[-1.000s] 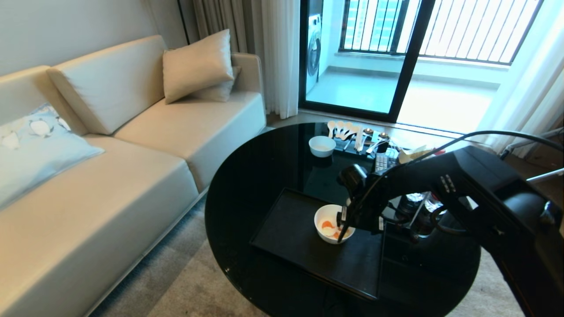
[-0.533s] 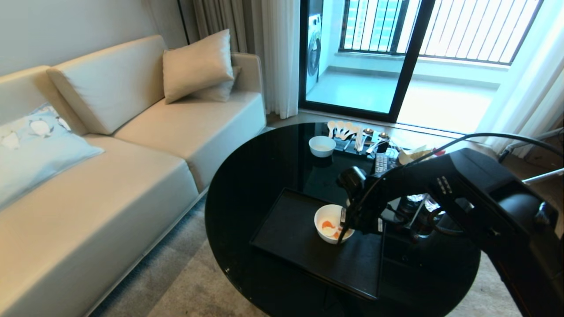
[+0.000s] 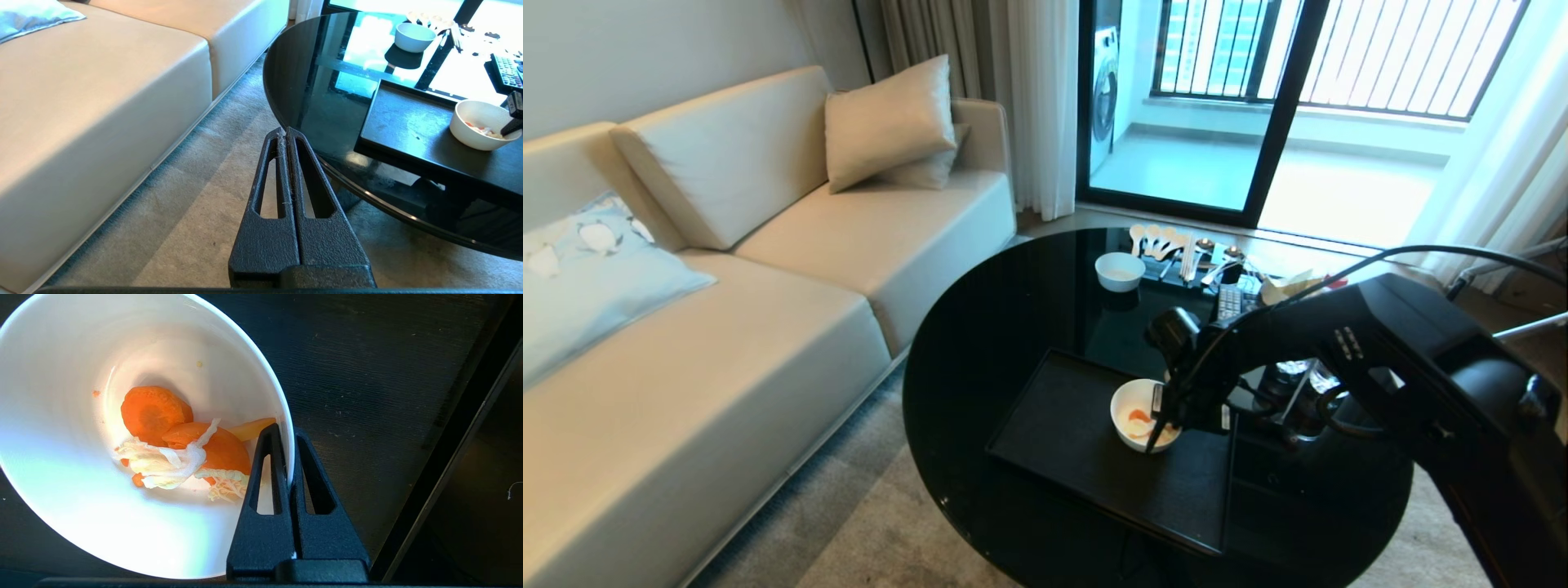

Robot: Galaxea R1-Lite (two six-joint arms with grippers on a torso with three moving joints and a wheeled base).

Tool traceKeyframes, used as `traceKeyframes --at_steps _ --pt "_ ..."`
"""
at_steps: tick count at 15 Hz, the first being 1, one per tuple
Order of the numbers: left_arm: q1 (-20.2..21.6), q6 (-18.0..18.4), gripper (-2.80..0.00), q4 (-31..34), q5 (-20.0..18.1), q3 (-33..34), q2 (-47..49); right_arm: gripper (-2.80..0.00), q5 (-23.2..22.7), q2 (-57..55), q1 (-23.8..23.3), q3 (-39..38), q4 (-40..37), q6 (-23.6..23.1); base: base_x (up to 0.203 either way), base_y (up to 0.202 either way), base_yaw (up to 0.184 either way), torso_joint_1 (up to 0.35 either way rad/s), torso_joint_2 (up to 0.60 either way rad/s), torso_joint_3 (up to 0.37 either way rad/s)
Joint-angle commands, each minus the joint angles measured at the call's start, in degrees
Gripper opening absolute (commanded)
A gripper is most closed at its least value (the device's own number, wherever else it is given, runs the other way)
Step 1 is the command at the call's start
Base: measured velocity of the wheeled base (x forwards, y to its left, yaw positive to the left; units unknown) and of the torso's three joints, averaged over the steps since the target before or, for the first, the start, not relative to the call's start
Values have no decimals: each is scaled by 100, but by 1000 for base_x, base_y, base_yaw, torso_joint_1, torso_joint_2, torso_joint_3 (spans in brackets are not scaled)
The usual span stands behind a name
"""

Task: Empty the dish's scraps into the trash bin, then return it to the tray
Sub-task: Pick up the bowl with leftover food

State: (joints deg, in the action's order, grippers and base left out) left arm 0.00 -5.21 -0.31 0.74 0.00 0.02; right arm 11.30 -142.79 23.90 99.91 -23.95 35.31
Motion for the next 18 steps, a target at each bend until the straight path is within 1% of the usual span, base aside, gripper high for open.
traceKeyframes --at_steps 1,3,4,6,10,12,15,18 --pt "0 -7 -280 -4 5 0 -2 -280 233 68 -9 -24 -52 141 0 0 0 0 0 0" --pt "0 -7 -280 -4 5 0 -2 -280 250 234 -33 -33 -116 577 0 0 0 0 0 0" --pt "0 -7 -280 -4 5 0 -2 -280 250 319 -41 -69 -194 683 0 0 0 0 0 0" --pt "0 -7 -280 -4 5 0 -2 -280 250 563 -56 -192 -294 830 0 0 0 0 0 0" --pt "0 -7 -280 -4 5 0 -2 -280 237 1261 -160 -577 -302 922 0 0 0 0 0 0" --pt "0 -7 -280 -4 5 0 -2 -280 234 1729 -184 -1052 -278 988 0 0 0 0 0 0" --pt "0 -7 -280 -4 5 0 -2 -280 252 2541 -212 -1824 -270 1286 0 0 0 0 0 0" --pt "0 -7 -280 -4 5 0 -2 -280 269 3508 -236 -2714 -256 1449 0 0 0 0 0 0"
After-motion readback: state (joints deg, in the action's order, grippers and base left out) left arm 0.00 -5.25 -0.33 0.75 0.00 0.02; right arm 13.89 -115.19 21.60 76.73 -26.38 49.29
